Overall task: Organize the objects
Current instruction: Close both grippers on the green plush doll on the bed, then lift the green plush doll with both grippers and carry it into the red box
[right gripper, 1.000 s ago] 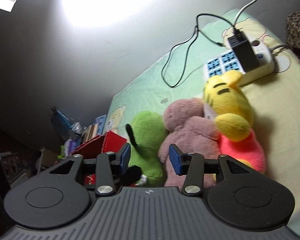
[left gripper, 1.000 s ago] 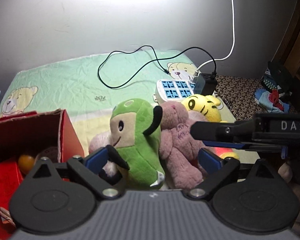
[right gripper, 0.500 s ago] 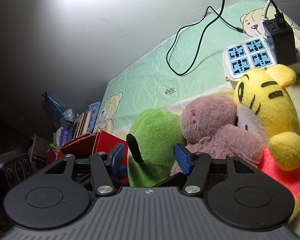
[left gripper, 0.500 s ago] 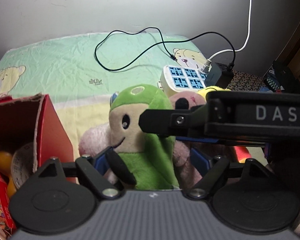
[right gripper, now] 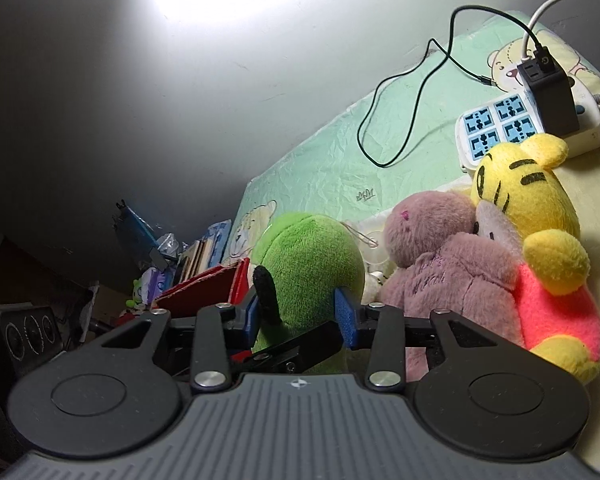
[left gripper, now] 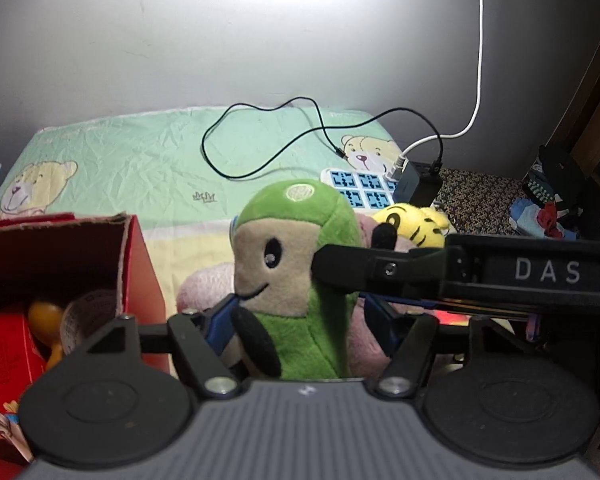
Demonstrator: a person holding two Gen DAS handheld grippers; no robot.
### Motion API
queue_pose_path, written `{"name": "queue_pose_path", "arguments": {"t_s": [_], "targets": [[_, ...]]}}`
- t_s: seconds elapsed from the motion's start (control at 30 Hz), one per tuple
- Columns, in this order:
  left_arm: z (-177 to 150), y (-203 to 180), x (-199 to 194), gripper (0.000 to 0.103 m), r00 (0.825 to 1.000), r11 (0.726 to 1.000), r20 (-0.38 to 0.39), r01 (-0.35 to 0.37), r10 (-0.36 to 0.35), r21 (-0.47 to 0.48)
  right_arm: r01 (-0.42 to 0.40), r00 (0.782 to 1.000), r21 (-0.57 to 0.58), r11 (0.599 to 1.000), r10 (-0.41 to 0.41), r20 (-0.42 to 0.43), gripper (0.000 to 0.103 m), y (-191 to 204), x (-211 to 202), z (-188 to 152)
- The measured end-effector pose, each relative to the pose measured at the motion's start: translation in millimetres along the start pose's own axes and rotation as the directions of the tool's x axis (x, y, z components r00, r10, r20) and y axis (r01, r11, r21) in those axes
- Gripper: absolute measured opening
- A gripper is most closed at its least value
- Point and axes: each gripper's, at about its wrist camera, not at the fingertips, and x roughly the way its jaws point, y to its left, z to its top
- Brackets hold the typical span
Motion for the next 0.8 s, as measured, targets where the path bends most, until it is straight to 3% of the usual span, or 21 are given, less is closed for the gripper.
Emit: {"name": "queue_pose_path", "arguments": {"t_s": [0.2,0.4,0.63,0.8], "targets": [[-6.3,-11.9,-45.9,0.067,0.992,0.996,0.102,-0.083,0.081,0.019,-0.085,0.995,-0.068,0.994,0.088,0.041,0.042,25.8,-16.8,-4.2],[-14.4,12.4,-81.4,0.067,0.972,0.985,0.160,-0.170,0.170,-0.014,-0.175,0.984,-0.118,0.978,0.177,0.010,0.042,59.7,-0.8,-11.1],[-23.8,77.3,-113.8,0.067,0.943,0.964,0.197,-0.261,0.268,-0.057,-0.238,0.971,-0.170,0.956,0.230,-0.064,0.042,111.9,51.1,-27.0],[-32.1,146.3,-121.8,0.067,0.942,0.953,0.150,-0.292,0.302,-0.085,-0.247,0.965,-0.148,0.958,0.229,-0.128,0.042,147.2,107.8,-51.4]]}}
